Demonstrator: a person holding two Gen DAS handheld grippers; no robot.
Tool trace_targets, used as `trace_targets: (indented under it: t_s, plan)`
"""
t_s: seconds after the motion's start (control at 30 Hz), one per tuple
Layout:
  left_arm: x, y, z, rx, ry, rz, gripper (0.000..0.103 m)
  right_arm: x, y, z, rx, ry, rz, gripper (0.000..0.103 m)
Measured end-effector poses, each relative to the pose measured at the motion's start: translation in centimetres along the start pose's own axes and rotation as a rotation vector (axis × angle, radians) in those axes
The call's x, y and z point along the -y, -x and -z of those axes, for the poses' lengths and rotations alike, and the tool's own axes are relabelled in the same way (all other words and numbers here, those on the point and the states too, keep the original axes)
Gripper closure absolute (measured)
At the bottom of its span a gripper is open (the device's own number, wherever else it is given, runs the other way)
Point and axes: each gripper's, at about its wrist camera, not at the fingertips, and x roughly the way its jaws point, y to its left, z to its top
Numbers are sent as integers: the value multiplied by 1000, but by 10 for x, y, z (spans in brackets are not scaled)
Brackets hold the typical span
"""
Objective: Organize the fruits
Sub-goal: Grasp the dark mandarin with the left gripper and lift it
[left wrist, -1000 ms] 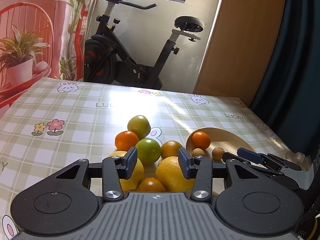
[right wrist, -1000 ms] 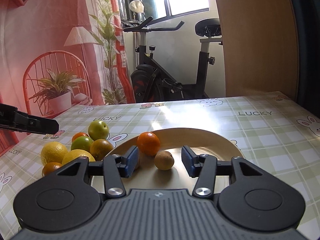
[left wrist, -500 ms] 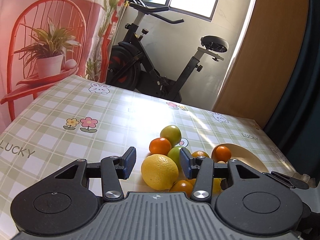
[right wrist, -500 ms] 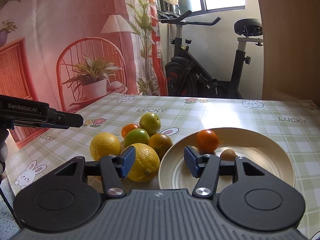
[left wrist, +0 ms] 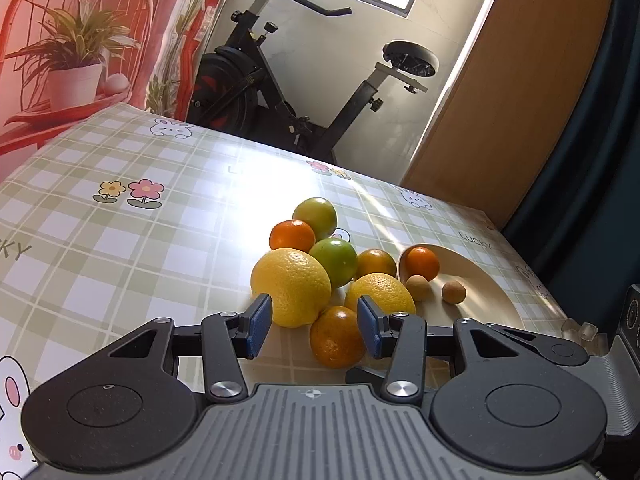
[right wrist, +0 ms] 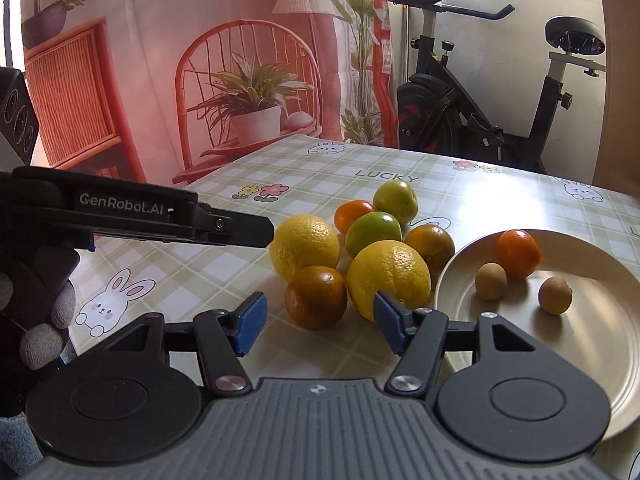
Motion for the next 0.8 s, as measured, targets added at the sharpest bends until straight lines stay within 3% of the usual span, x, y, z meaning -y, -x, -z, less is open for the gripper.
trace_targets:
  t_s: [0.4, 0.8]
  plan:
    - [-4, -20, 3, -64, 48, 46, 55, -5, -22, 7, -77, 23, -18, 49]
    - [2, -42, 9, -111, 40, 54, 55, -2, -37, -2, -77, 15, -11, 49]
